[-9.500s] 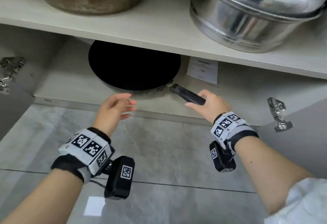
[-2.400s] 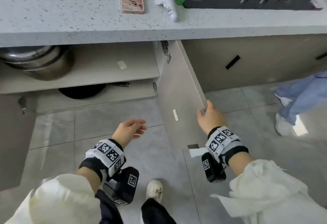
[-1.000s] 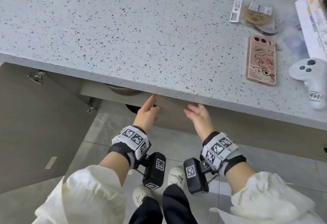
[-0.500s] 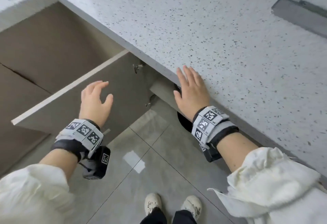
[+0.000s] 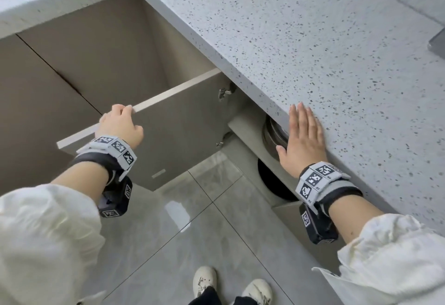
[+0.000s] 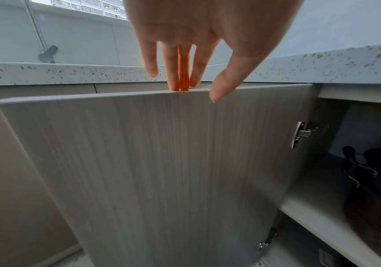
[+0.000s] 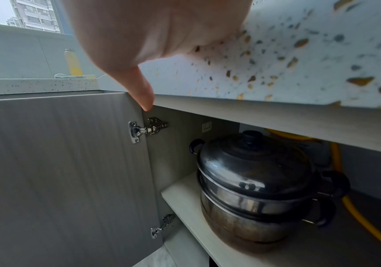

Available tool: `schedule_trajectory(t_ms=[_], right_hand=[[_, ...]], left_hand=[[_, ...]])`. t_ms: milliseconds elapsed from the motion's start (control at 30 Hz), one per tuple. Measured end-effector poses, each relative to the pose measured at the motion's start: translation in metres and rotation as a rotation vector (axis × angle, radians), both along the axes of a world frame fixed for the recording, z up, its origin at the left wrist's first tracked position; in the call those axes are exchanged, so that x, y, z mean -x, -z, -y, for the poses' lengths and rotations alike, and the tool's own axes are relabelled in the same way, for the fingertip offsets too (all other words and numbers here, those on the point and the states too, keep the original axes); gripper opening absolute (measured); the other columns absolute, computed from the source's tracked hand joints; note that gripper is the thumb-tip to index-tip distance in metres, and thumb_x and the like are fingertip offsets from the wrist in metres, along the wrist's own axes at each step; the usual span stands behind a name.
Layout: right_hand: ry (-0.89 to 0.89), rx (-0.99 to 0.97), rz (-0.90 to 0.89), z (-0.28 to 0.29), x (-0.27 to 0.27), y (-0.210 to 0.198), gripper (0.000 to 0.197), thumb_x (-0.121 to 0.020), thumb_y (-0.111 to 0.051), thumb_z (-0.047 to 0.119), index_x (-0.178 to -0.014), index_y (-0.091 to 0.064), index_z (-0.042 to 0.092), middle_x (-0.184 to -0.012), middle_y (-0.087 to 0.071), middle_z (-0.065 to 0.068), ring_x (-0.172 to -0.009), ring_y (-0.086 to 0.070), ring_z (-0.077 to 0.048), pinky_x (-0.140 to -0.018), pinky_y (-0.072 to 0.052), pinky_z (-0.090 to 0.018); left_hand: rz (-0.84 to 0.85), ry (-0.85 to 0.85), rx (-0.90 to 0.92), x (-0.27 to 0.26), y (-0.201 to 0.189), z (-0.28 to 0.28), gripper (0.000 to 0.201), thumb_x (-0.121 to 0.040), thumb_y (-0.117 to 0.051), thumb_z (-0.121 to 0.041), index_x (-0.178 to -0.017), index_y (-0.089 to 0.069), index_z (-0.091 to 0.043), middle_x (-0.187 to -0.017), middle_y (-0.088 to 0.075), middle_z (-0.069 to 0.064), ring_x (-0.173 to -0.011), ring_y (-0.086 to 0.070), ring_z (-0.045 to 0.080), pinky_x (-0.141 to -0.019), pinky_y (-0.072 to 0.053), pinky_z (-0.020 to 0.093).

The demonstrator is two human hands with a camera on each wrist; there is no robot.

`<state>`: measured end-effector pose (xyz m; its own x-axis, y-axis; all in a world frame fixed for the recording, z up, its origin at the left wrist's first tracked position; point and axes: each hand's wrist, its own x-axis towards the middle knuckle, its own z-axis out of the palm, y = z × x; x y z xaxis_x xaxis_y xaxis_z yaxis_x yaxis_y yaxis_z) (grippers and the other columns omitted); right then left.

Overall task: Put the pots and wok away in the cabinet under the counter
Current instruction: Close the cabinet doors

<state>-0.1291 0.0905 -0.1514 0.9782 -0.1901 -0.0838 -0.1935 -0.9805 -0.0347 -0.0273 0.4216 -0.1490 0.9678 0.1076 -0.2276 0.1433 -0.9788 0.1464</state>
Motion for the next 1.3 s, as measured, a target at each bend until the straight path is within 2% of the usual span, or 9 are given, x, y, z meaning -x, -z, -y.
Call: schedule_trajectory(t_ms=[333, 567, 667, 766, 900, 1033, 1100, 1200, 1300], right_hand=[[-0.002, -0.055, -0.051, 0.002, 0.0, -0.01, 0.089, -0.085, -0.053, 0.026, -0.145, 0.011, 0.012, -0.158, 0.01, -0.009, -0.145, 0.011, -0.023, -0.116, 0.008, -0.035], [-0.063, -0.162, -0.103, 0.016, 0.002, -0.028, 0.07, -0.092, -0.041, 0.023, -0.147, 0.002, 0.016, -0.159, 0.007, -0.003, -0.146, 0.006, -0.018, -0.118, 0.001, -0.033], [-0.036, -0.193, -0.061, 0.03, 0.017, -0.04, 0.055, -0.094, -0.036, 0.02, -0.146, -0.018, 0.014, -0.159, -0.006, -0.002, -0.146, -0.008, -0.019, -0.118, -0.007, -0.034], [0.077, -0.251, -0.017, 0.05, 0.037, -0.048, 0.046, -0.094, -0.036, 0.018, -0.14, -0.036, 0.02, -0.156, -0.022, -0.001, -0.141, -0.023, -0.021, -0.113, -0.021, -0.035], [0.06, -0.279, -0.041, 0.073, 0.058, -0.042, 0.048, -0.095, -0.039, 0.019, -0.14, -0.031, 0.034, -0.156, -0.019, 0.005, -0.143, -0.017, -0.016, -0.113, -0.023, -0.034], [0.008, -0.318, -0.009, 0.074, 0.056, -0.036, 0.051, -0.095, -0.038, 0.015, -0.141, -0.03, 0.035, -0.157, -0.016, 0.005, -0.145, -0.013, -0.015, -0.113, -0.022, -0.033], [0.004, -0.317, -0.029, 0.079, 0.056, -0.035, 0.049, -0.096, -0.033, 0.016, -0.141, -0.028, 0.035, -0.158, -0.014, 0.005, -0.145, -0.011, -0.015, -0.113, -0.023, -0.034], [0.0, -0.304, -0.04, 0.082, 0.057, -0.032, 0.047, -0.098, -0.026, 0.019, -0.141, -0.027, 0.037, -0.158, -0.012, 0.006, -0.145, -0.009, -0.015, -0.113, -0.023, -0.036], [0.007, -0.319, -0.04, 0.083, 0.057, -0.031, 0.048, -0.098, -0.025, 0.018, -0.141, -0.025, 0.037, -0.158, -0.01, 0.007, -0.145, -0.007, -0.013, -0.114, -0.02, -0.034]], left_hand=[[-0.103, 0.04, -0.006, 0.025, -0.007, 0.008, 0.041, -0.082, -0.047, -0.025, -0.12, -0.05, -0.011, -0.125, -0.045, 0.014, -0.12, -0.04, 0.031, -0.093, -0.041, 0.041], [-0.205, 0.184, 0.241, 0.079, -0.008, 0.057, 0.033, -0.084, -0.048, -0.026, -0.115, -0.057, -0.018, -0.119, -0.061, 0.001, -0.11, -0.058, 0.021, -0.094, -0.043, 0.031], [-0.316, 0.318, 0.381, 0.106, 0.0, 0.102, 0.041, -0.087, -0.048, -0.026, -0.127, -0.049, -0.02, -0.122, -0.062, -0.001, -0.11, -0.059, 0.019, -0.097, -0.044, 0.03], [-0.426, 0.486, 0.489, 0.13, 0.014, 0.152, 0.054, -0.089, -0.044, -0.031, -0.141, -0.03, -0.029, -0.14, -0.047, -0.002, -0.119, -0.055, 0.014, -0.103, -0.043, 0.035], [-0.517, 0.545, 0.624, 0.15, 0.026, 0.22, 0.074, -0.09, -0.045, -0.031, -0.147, 0.002, -0.023, -0.155, -0.022, -0.001, -0.135, -0.039, 0.014, -0.109, -0.037, 0.032], [-0.568, 0.47, 0.715, 0.152, 0.043, 0.252, 0.093, -0.087, -0.052, -0.025, -0.143, 0.022, -0.018, -0.16, 0.0, -0.001, -0.142, -0.027, 0.017, -0.111, -0.033, 0.028], [-0.58, 0.462, 0.758, 0.153, 0.047, 0.267, 0.096, -0.087, -0.054, -0.02, -0.142, 0.025, -0.018, -0.159, 0.007, -0.001, -0.143, -0.025, 0.018, -0.111, -0.031, 0.025], [-0.56, 0.466, 0.785, 0.147, 0.047, 0.285, 0.093, -0.088, -0.052, -0.014, -0.143, 0.023, -0.016, -0.159, 0.005, -0.001, -0.139, -0.033, 0.019, -0.099, -0.033, 0.02], [-0.547, 0.464, 0.82, 0.137, 0.05, 0.303, 0.092, -0.087, -0.054, -0.014, -0.145, 0.018, -0.017, -0.16, 0.001, 0.001, -0.138, -0.036, 0.022, -0.105, -0.034, 0.026]])
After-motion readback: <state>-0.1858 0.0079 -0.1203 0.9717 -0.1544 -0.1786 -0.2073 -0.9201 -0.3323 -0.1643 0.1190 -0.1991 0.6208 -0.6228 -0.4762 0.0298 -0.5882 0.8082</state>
